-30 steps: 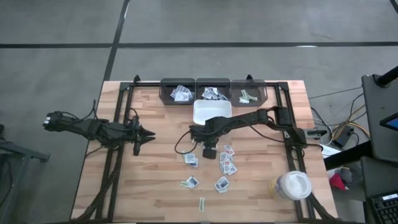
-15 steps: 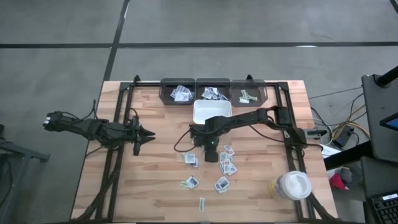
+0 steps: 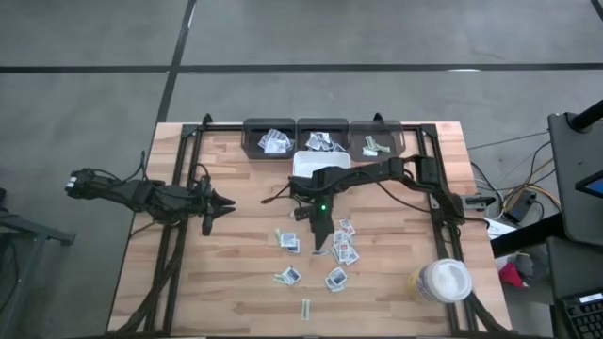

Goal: Pick & Place First Aid Supplies
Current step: Put the blue alcohol pad into the middle gray bin

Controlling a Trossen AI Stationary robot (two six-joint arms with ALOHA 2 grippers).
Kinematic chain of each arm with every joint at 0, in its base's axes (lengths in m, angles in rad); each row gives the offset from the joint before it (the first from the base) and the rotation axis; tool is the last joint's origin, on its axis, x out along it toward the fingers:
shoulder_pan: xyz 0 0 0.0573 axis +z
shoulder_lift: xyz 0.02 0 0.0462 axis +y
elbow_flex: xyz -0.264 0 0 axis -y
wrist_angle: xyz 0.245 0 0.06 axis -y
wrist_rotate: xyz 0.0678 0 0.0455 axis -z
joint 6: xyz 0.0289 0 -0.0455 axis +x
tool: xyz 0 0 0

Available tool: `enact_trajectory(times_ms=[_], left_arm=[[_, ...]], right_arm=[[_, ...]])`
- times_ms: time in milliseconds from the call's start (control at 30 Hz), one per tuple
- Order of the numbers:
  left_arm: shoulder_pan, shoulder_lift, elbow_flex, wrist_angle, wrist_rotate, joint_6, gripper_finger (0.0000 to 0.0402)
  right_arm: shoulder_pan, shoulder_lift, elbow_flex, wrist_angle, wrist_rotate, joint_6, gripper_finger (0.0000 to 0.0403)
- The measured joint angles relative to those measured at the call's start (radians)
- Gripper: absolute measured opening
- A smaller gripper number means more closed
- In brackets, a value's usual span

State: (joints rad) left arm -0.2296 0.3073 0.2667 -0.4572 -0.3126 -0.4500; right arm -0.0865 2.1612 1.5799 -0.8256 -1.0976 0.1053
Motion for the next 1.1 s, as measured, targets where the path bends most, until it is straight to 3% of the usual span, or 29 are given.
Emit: enact_trajectory(times_ms=[167, 300, 367, 500, 600, 900, 1100], left_arm=[[0.0, 0.0, 0.0, 0.0, 0.0, 0.0, 0.0094], [0.0, 0.0, 0.0, 0.0, 0.0, 0.0, 0.0094], [0.0, 0.0, 0.0, 0.0, 0.0, 0.0, 0.0094], [0.0, 0.0, 0.0, 0.0, 0.0, 0.0, 0.0094], [0.0, 0.0, 0.0, 0.0, 0.0, 0.0, 0.0094], [0.0, 0.0, 0.0, 0.0, 0.0, -0.009, 0.0094], [0.0, 0.0, 0.0, 0.0, 0.0, -0.022, 0.0094]], right_arm=[[-0.005, 0.0, 0.0, 0.034, -0.119, 0.005, 0.0008], [-0.002, 0.0, 0.0, 0.107, -0.118, 0.041, 0.0008], [0.0, 0.0, 0.0, 0.142, -0.032, 0.05, 0.0008], [0.001, 0.0, -0.001, 0.152, 0.276, 0.057, 0.0008], [0.001, 0.0, -0.001, 0.152, 0.441, 0.054, 0.0008], [0.011, 0.0, -0.003, 0.146, 0.738, 0.055, 0.0009], [0.019, 0.0, -0.027, 0.139, 0.787, 0.083, 0.0016]])
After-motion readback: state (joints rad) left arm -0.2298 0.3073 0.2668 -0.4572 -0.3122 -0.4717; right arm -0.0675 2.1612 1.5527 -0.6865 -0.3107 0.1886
